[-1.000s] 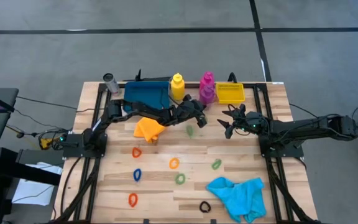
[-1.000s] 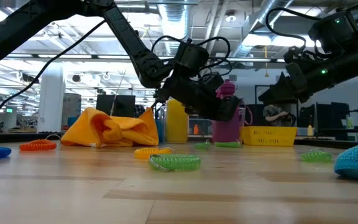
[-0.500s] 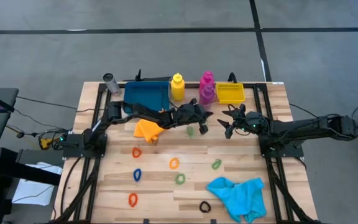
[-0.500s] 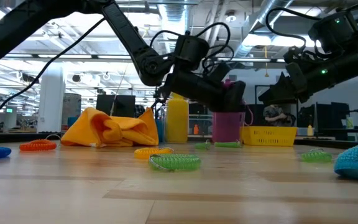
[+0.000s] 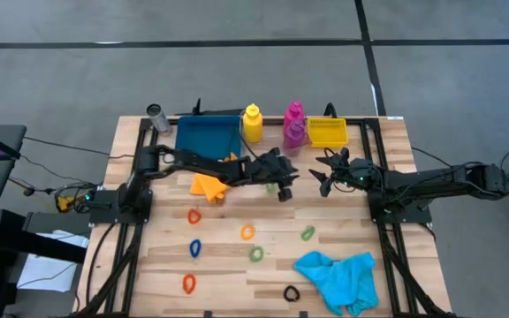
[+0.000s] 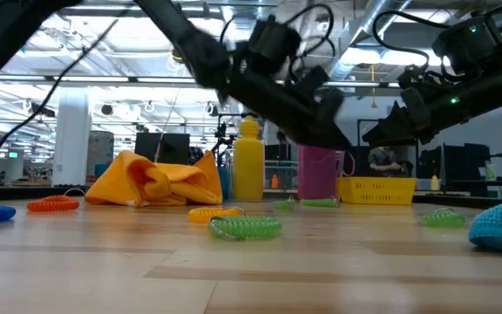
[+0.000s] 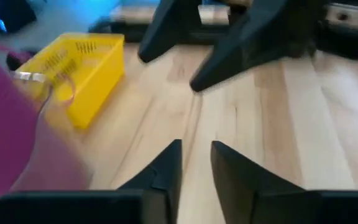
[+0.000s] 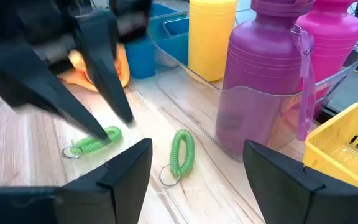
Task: Pick & Place Sports Items
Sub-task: Put the green spring keychain into the yellow bin
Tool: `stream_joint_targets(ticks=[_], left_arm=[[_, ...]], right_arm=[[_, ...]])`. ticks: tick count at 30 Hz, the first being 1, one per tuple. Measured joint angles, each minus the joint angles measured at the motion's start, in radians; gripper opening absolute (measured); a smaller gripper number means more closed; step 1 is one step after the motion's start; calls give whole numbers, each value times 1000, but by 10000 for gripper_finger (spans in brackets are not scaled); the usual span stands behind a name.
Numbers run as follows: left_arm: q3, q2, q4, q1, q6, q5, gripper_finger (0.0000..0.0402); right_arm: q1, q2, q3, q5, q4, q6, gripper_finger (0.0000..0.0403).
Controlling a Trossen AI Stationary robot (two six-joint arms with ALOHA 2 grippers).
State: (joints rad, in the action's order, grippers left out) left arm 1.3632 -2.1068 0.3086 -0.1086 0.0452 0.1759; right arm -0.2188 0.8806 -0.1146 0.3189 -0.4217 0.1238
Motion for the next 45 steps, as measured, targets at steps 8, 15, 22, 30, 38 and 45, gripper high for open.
stream_joint_targets(ticks=[8,15,22,30,38,45], left_arm=[[-132,236,-261,27,-35,-29,157],[-506,385,95,70,-190,-33,193],[-746,417,556,90,-283,51,221],[-764,384,562,126,-290,46,261],[-763,385,539,126,-290,82,287],[-763,379,526,130,-290,108,292]], right_arm=[[2,0,0,-1,-1,9,244],[4,0,0,-1,-1,15,244],[3,0,0,-1,-1,15,244],[0,0,0,1,-8,-3,244],[0,0,0,2,-5,-4,244],[0,0,0,2,-4,-4,244]])
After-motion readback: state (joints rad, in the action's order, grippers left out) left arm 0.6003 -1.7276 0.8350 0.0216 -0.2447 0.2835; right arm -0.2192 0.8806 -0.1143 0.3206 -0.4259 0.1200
